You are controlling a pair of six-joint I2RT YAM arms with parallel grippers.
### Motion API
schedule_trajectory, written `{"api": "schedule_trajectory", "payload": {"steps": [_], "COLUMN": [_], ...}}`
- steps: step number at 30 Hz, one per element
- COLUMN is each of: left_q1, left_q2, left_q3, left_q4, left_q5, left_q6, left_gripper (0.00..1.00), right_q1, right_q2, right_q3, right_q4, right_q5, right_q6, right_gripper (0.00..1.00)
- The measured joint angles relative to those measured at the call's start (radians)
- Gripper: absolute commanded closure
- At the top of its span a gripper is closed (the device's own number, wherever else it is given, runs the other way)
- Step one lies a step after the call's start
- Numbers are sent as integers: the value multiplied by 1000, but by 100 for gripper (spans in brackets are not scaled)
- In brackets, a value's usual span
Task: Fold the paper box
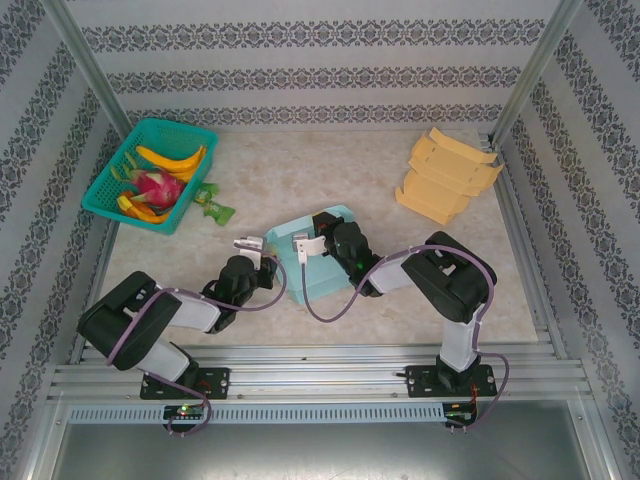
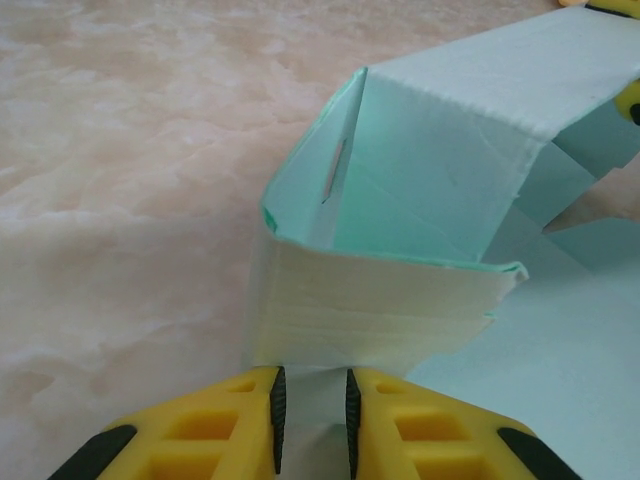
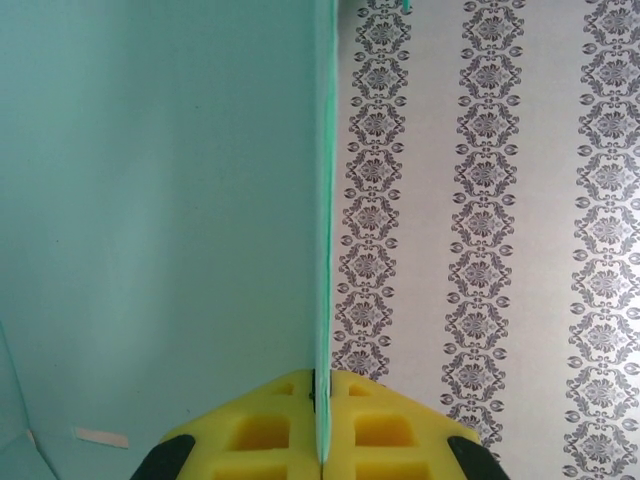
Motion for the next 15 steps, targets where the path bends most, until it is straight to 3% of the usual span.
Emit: {"api": "schedule_trajectory", "payload": {"steps": [15], "left_q1": [0], "left_q2": [-18], "left_q3": [-5], "left_q4": [35], "left_q5": [18], "left_q6": [0], "left_gripper": [70], "right_q1": [-9], "right_q2": [0], "right_q3": [-3], "right_q4": [10], "right_q5": [4], "right_q6": [27], "right_gripper": [100]}}
